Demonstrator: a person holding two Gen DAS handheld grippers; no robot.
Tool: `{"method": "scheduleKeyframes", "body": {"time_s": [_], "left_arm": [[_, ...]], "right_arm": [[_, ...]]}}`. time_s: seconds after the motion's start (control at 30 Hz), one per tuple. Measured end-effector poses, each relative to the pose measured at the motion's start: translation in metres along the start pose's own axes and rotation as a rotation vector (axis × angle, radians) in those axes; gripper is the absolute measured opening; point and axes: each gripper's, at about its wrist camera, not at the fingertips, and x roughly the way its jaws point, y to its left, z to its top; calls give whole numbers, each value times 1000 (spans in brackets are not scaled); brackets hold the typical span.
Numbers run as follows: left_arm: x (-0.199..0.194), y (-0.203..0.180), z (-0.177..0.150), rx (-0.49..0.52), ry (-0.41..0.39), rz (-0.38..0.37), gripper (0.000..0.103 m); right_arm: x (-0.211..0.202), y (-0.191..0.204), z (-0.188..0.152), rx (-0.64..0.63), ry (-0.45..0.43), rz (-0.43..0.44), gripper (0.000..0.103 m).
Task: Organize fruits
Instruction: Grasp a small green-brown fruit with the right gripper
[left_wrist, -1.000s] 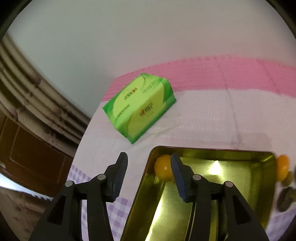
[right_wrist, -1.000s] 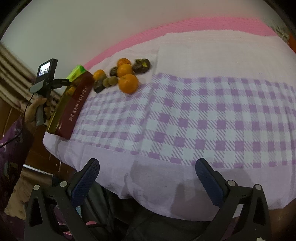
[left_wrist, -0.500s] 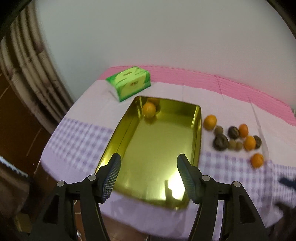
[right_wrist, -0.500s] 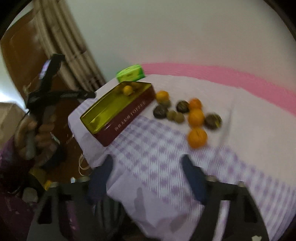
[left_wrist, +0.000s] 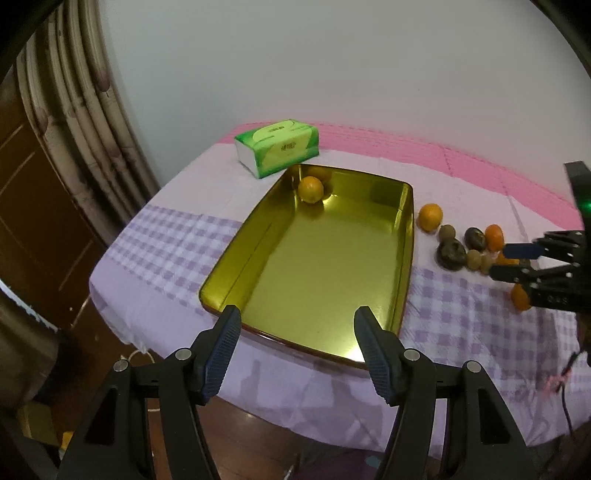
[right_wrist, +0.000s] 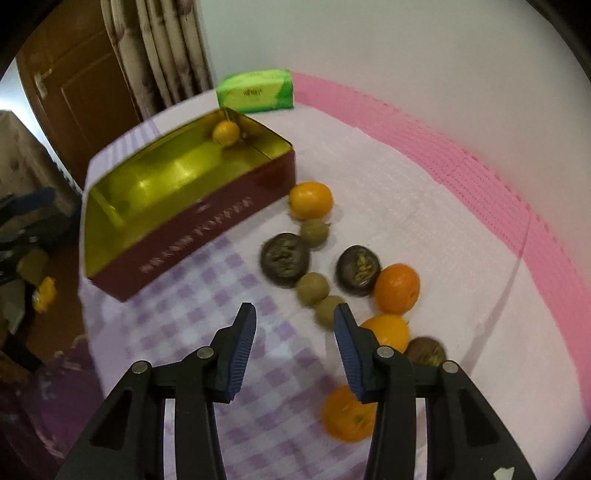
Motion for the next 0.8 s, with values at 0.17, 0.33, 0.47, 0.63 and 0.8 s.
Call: {"method": "scheduleKeyframes", "body": {"time_s": [0.17,0.33,0.47,0.63,0.8], "left_arm": [[-4,-1,-6,7,3,5,67],[1,-6,-9,14,38,8,68],[3,-5,-13,17,66,-10,69],[6,-3,-18,-2,101,-11,69],[1,0,-20,-17,89,3,69]], "right_arm": [[19,-10,6,-33,69,-7,42],[37,-12,9,-55,126,16,42],[49,-6,6,-94,174,0,22],[49,-6,5,-78,169,-11,22],[27,0,-5,1,113,27,22]]}}
